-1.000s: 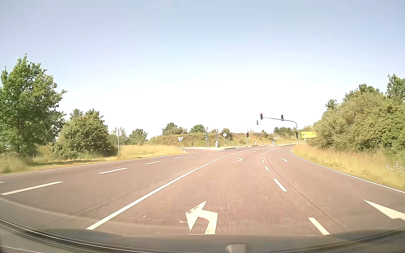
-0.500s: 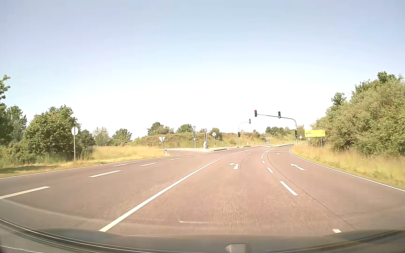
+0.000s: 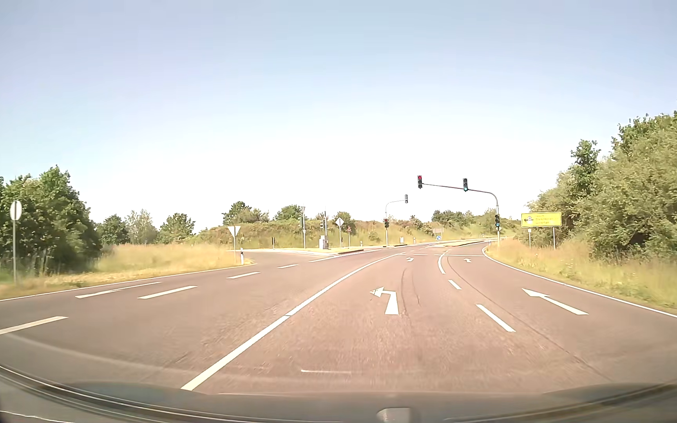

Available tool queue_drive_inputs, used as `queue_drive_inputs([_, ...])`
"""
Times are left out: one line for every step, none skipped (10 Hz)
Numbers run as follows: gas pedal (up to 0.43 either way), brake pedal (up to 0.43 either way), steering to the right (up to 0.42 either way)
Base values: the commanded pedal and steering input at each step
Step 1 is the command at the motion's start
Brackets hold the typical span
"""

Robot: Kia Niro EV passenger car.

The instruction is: Follow the waypoints while adhering to traffic rules and regulations

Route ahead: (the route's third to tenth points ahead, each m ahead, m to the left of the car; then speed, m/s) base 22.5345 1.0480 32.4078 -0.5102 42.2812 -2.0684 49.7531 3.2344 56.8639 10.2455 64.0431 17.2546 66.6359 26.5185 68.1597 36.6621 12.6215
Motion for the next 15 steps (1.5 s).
queue_drive_inputs([0.000, 0.287, 0.028])
queue_drive_inputs([0.000, 0.287, 0.028])
queue_drive_inputs([0.000, 0.293, 0.027])
queue_drive_inputs([0.000, 0.299, 0.028])
queue_drive_inputs([0.000, 0.299, 0.027])
queue_drive_inputs([0.000, 0.305, 0.028])
queue_drive_inputs([0.000, 0.305, 0.027])
queue_drive_inputs([0.000, 0.305, 0.027])
queue_drive_inputs([0.000, 0.305, 0.027])
queue_drive_inputs([0.000, 0.311, 0.028])
queue_drive_inputs([0.000, 0.311, 0.030])
queue_drive_inputs([0.000, 0.317, 0.032])
queue_drive_inputs([0.000, 0.317, 0.035])
queue_drive_inputs([0.000, 0.323, 0.036])
queue_drive_inputs([0.000, 0.329, 0.036])
